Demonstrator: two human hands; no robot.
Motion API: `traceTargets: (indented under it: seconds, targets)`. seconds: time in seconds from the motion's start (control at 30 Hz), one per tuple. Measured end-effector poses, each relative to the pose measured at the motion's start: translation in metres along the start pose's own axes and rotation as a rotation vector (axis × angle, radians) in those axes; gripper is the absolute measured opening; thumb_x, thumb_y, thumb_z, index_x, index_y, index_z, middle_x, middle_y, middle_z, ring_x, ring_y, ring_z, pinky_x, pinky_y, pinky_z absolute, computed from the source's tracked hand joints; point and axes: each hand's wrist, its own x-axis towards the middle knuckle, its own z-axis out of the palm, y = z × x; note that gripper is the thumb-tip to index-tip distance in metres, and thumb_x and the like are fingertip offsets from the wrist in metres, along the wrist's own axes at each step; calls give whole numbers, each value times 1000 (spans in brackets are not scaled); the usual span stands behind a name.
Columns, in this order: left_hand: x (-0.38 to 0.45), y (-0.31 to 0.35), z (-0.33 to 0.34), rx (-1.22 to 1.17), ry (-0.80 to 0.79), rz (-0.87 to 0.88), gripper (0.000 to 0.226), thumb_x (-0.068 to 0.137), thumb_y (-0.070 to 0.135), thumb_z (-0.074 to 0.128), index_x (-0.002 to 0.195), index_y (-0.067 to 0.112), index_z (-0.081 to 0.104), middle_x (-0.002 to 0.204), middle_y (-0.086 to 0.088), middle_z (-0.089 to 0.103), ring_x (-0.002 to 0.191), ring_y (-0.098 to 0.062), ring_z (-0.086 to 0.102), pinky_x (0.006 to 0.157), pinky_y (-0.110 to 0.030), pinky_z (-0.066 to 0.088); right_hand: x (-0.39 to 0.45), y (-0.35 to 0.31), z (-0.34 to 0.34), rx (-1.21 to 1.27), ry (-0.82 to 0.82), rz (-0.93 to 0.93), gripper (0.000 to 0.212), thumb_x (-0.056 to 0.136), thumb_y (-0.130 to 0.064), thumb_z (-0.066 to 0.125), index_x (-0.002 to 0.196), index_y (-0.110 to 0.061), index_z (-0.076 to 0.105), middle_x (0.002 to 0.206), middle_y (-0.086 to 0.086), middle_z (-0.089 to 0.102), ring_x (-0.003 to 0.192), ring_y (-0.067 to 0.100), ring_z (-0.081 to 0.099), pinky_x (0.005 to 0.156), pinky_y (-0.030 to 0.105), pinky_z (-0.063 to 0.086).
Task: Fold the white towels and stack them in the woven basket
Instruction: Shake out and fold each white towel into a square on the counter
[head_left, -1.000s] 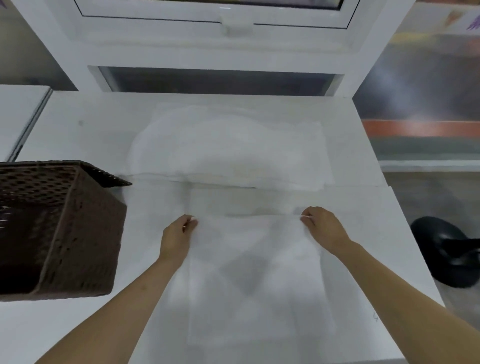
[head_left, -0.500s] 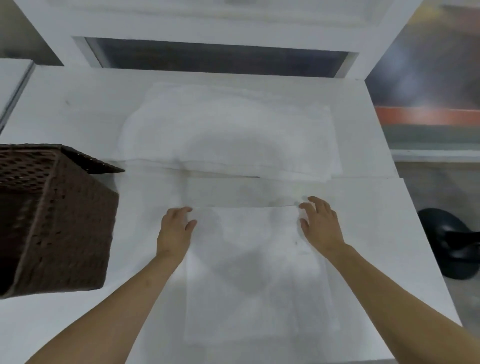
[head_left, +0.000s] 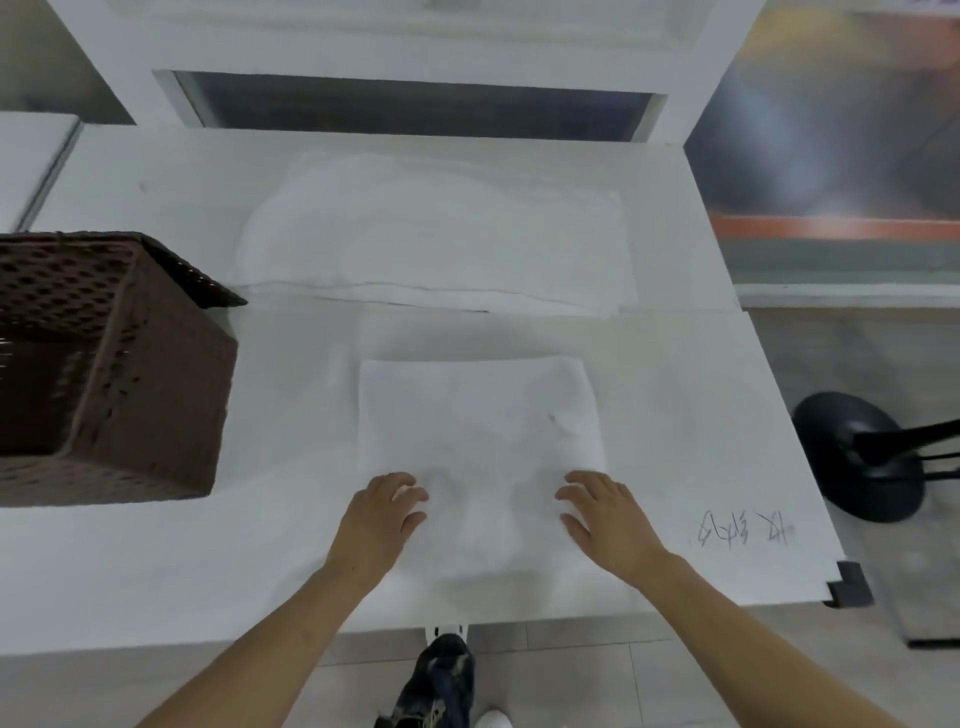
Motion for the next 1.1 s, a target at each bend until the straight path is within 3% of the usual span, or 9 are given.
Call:
traceTargets:
  seconds: [0.1, 0.27, 0.4, 0.5, 0.57, 0.63, 0.73, 0.83, 1.1]
  targets:
    - [-38, -1, 11, 23, -4, 43, 15, 93, 39, 66, 101, 27, 71, 117, 7, 64, 109, -19, 63, 82, -34, 52, -33, 0, 7, -2, -44, -20, 31, 95, -46, 58, 116, -26, 68, 135, 0, 62, 124, 23, 61, 93, 38, 53]
    - [-77, -11, 16, 92, -9, 102, 47, 91, 61, 45, 111, 28, 72, 141, 6, 60, 130, -15, 55, 97, -33, 53, -54, 4, 7, 3, -191, 11, 43, 93, -50, 63, 130, -29, 60, 161, -8, 41, 144, 14, 43, 110, 37, 42]
    - [-90, -20, 15, 52, -3, 64, 32, 87, 25, 80, 119, 25, 73, 148, 5, 55, 137, -14, 50, 93, -29, 56, -54, 8, 12, 25, -170, 44, 29, 92, -21, 67, 121, -24, 64, 162, -13, 39, 146, 13, 43, 106, 37, 49]
    - [-86, -21, 11, 68, 61, 59, 27, 83, 12, 83, 108, 19, 80, 133, 0, 68, 123, -19, 64, 91, -32, 54, -51, 5, 11, 21, -139, 48, 18, 94, -18, 65, 112, -21, 68, 159, -12, 44, 144, 12, 46, 104, 40, 50]
    - [-79, -15, 0, 90, 101, 67, 19, 93, 22, 64, 98, 14, 81, 115, -4, 75, 104, -24, 74, 87, -36, 58, -45, -2, 3, 16, -144, 79, 24, 97, -19, 59, 119, -20, 67, 147, -10, 58, 134, 13, 56, 107, 38, 45]
    - [-73, -10, -11, 76, 93, 33, 30, 98, 24, 51, 97, 10, 78, 99, -5, 77, 86, -26, 75, 77, -33, 60, -41, -11, -13, 40, -130, 137, 23, 97, -22, 56, 118, -21, 65, 104, -9, 73, 99, 19, 70, 102, 37, 46]
    - [-72, -6, -33, -30, 95, -104, 20, 102, 15, 57, 114, 8, 71, 105, -4, 74, 87, -27, 72, 77, -33, 56, -42, -19, -39, 120, -69, 189, 4, 99, -26, 56, 99, -24, 59, 62, -8, 56, 56, 17, 57, 78, 31, 47]
    - [-71, -6, -50, -120, 106, -129, 27, 106, 24, 50, 125, 13, 66, 117, 3, 68, 99, -21, 70, 88, -30, 52, -44, -25, -62, 192, -80, 228, 7, 102, -34, 53, 98, -28, 55, 64, -8, 59, 58, 12, 58, 59, 28, 44]
    - [-5, -8, -95, -199, 242, -117, 16, 99, 18, 64, 111, 12, 71, 101, 2, 67, 88, -18, 69, 81, -27, 52, -4, -20, -94, 163, 33, 345, 14, 105, -42, 51, 111, -33, 59, 85, -16, 69, 76, 16, 65, 68, 34, 50]
